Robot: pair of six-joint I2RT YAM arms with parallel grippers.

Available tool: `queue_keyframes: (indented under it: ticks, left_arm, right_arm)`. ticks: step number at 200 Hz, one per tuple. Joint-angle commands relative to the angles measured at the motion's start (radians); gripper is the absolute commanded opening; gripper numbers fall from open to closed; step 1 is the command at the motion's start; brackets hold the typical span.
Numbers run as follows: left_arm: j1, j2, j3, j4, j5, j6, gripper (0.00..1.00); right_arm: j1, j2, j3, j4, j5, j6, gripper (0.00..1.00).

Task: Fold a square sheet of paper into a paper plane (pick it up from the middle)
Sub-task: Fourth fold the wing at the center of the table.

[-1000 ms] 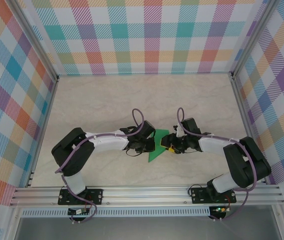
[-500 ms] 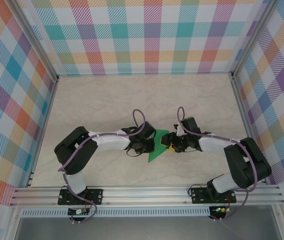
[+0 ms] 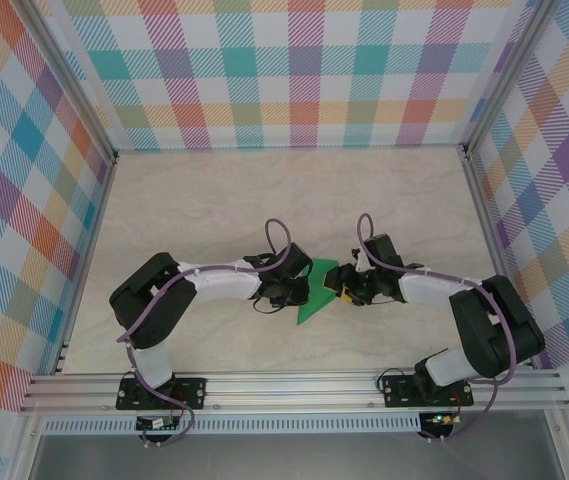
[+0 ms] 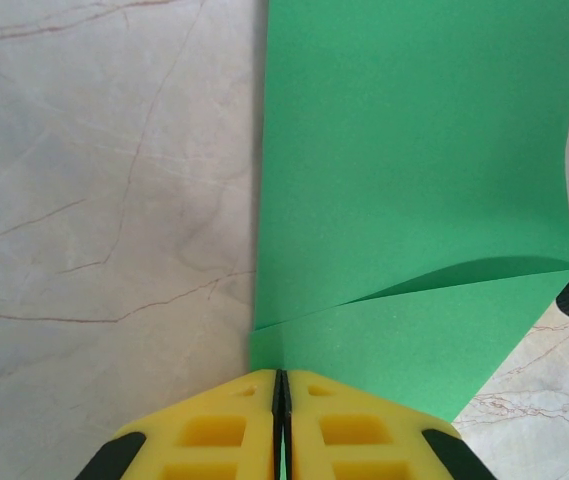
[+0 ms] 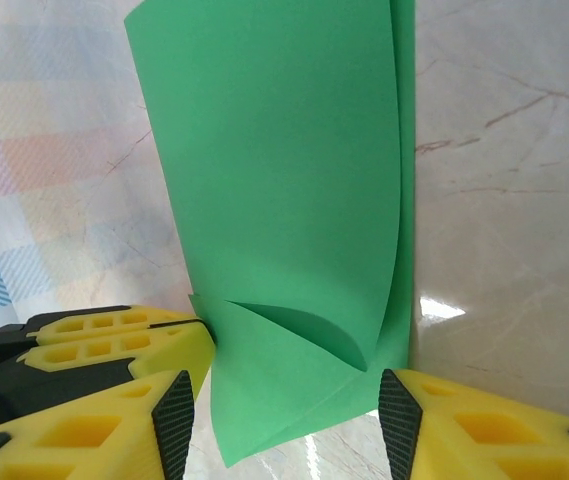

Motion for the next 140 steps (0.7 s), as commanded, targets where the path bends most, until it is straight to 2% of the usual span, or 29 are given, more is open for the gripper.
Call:
queue_keyframes:
  ticks: [1, 63, 79, 118, 140]
  left_arm:
    - [0.009, 0.017, -0.006, -0.007, -0.016, -0.005, 0.11]
    - [0.009, -0.025, -0.033, 0.046, 0.009, 0.004, 0.14]
    - [0.009, -0.047, -0.034, 0.051, 0.015, 0.016, 0.16]
    - [0.005, -0.145, -0.058, 0.072, 0.031, 0.048, 0.28]
    - [-0.016, -0.186, -0.055, 0.041, 0.008, 0.080, 0.36]
  right_arm:
    - [-0.006, 0.020, -0.001, 0.052, -0.048, 0.014, 0.54]
    - [-0.005, 0.085, 0.022, 0.118, -0.135, -0.015, 0.48]
    - [-0.005, 0.087, 0.028, 0.112, -0.135, -0.025, 0.44]
    - [-0.004, 0.090, 0.042, 0.072, -0.137, -0.057, 0.28]
    - [-0.004, 0.088, 0.044, 0.071, -0.143, -0.055, 0.23]
